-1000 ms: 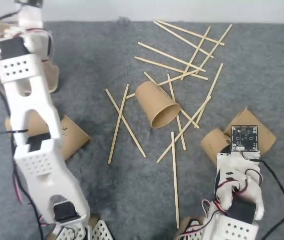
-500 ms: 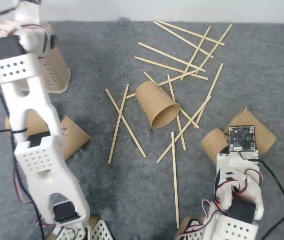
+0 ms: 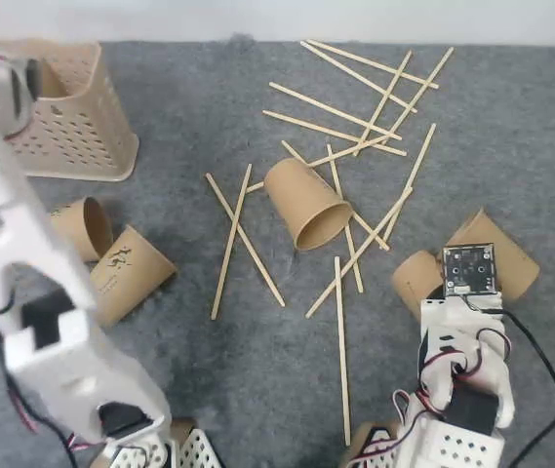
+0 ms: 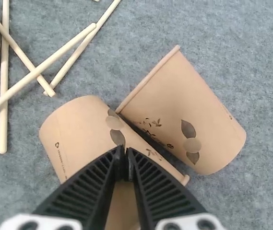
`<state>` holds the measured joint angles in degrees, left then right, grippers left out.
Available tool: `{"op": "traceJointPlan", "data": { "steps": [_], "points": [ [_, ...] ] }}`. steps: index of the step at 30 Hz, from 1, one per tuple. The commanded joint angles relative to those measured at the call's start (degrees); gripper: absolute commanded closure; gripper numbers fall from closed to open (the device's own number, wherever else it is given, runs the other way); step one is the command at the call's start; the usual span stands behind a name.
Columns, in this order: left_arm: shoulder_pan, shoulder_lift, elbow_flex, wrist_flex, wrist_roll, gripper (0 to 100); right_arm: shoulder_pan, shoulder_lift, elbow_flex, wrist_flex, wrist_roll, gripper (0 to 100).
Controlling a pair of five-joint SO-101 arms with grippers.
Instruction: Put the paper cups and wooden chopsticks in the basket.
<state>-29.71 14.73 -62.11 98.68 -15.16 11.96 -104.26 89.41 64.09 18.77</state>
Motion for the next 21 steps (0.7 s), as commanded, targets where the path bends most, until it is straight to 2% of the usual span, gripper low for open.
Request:
{"op": "traceJointPlan", "data": {
  "steps": [1, 6, 11, 16, 21],
  "points": [
    [-1.05, -12.22, 15.16, 2.11, 0.88, 78, -0.84, 0.31, 0.53, 0.66, 0.70, 98.9],
    [-0.62, -25.05, 38.73, 1.23, 0.88, 78, -0.84, 0.31, 0.53, 0.66, 0.70, 98.9],
    [-0.70, -32.35, 59.03, -5.45, 0.88, 78, -0.84, 0.31, 0.53, 0.66, 0.79, 98.9],
    [-0.62, -33.93, 76.00, -16.44, 0.88, 78, -0.84, 0.31, 0.53, 0.75, 0.79, 98.9],
    [1.32, -34.37, 87.25, -27.34, 0.88, 78, -0.84, 0.31, 0.53, 0.75, 0.79, 98.9]
  ]
}}
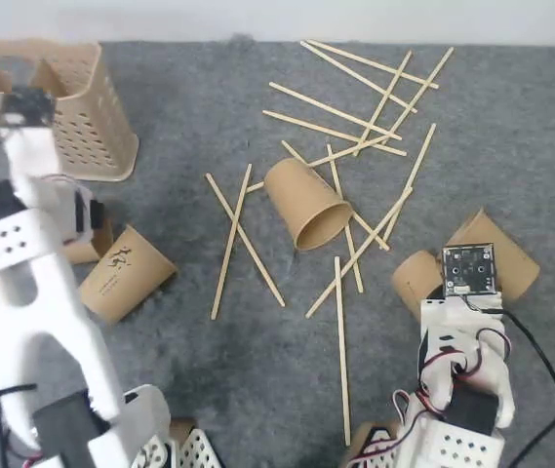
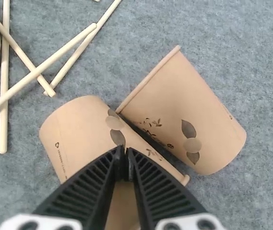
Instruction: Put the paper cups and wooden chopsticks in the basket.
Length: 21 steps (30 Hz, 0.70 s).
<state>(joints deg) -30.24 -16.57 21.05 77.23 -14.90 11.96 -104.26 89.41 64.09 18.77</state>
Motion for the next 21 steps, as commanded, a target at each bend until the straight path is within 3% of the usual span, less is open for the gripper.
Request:
{"op": "traceJointPlan", "data": {
  "steps": [1, 6, 12, 21],
  "points": [
    [2.81, -3.08, 5.49, -7.12, 0.62, 78, -0.84, 0.31, 0.53, 0.75, 0.79, 98.9],
    [7.82, -3.08, 11.47, -12.84, 0.62, 78, -0.84, 0.31, 0.62, 0.75, 0.79, 98.9],
    [7.91, -3.08, 15.96, -20.48, 0.62, 78, -0.75, 0.31, 0.62, 0.75, 0.79, 98.9],
    [5.63, -2.55, 16.57, -21.54, 0.62, 78, -0.84, 0.31, 0.62, 0.75, 0.79, 98.9]
  ]
}}
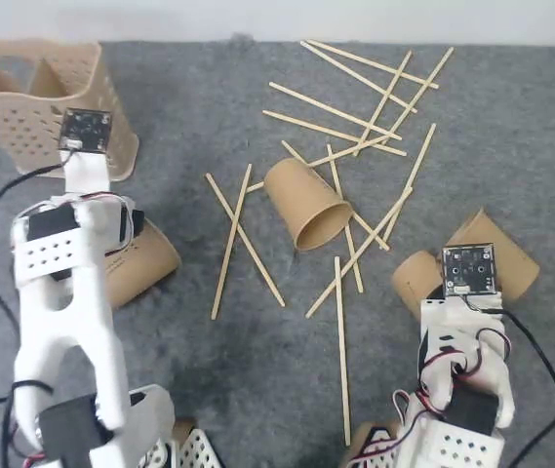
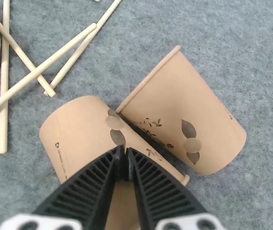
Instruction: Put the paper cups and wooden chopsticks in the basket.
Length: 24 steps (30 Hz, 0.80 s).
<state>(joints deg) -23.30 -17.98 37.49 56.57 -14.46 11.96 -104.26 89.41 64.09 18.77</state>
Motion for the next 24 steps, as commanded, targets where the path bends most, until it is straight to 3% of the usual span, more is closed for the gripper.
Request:
{"op": "traceJointPlan", "data": {
  "steps": [1, 10, 17, 24],
  "points": [
    [-2.02, -1.05, 0.13, -0.88, 0.18, 78, -0.75, 0.31, 0.62, 0.75, 0.79, 98.9],
    [-4.92, -1.05, 0.31, -0.88, 0.18, 79, -0.84, 0.31, 0.62, 0.75, 0.79, 98.9],
    [2.11, -1.41, 0.40, -0.70, 0.18, 99, -0.84, 0.31, 0.62, 0.75, 0.79, 98.9],
    [2.99, -1.05, 0.48, -3.16, 0.18, 98, -0.66, 0.31, 0.62, 0.75, 0.79, 98.9]
  ]
}}
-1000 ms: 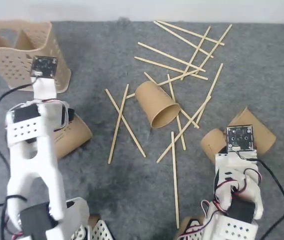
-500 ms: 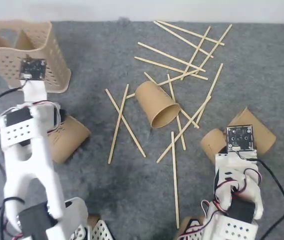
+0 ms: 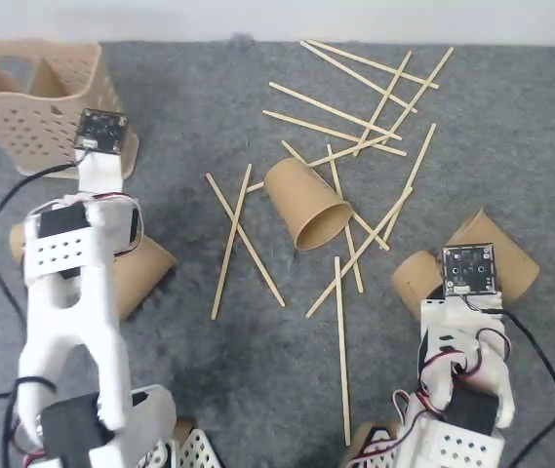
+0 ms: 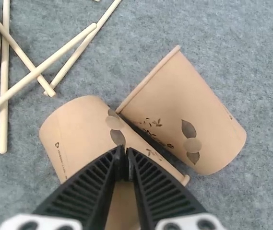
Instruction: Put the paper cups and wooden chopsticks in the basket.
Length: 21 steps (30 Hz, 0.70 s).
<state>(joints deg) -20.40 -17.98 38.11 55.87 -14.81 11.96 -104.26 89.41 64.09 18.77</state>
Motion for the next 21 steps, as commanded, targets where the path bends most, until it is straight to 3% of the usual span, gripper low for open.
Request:
{"op": "traceJointPlan", "data": {
  "steps": [1, 6, 12, 17, 21],
  "points": [
    [-0.88, -0.97, -0.04, -3.52, 0.53, 98, -0.75, 0.31, 0.62, 0.75, 0.79, 98.9],
    [-5.36, 2.64, 2.42, -12.75, 0.62, 99, -0.84, 0.31, 0.62, 0.84, 0.79, 98.9],
    [-4.57, 6.24, 2.68, -12.92, 7.30, 99, -0.84, 0.31, 0.62, 0.84, 0.79, 98.9],
    [-2.90, 6.51, 2.68, -13.01, 8.18, 99, -0.57, 0.31, 0.62, 0.84, 0.79, 98.9],
    [-8.35, 5.98, 2.33, -12.84, 8.18, 99, -0.57, 0.31, 0.62, 0.84, 0.79, 98.9]
  ]
}}
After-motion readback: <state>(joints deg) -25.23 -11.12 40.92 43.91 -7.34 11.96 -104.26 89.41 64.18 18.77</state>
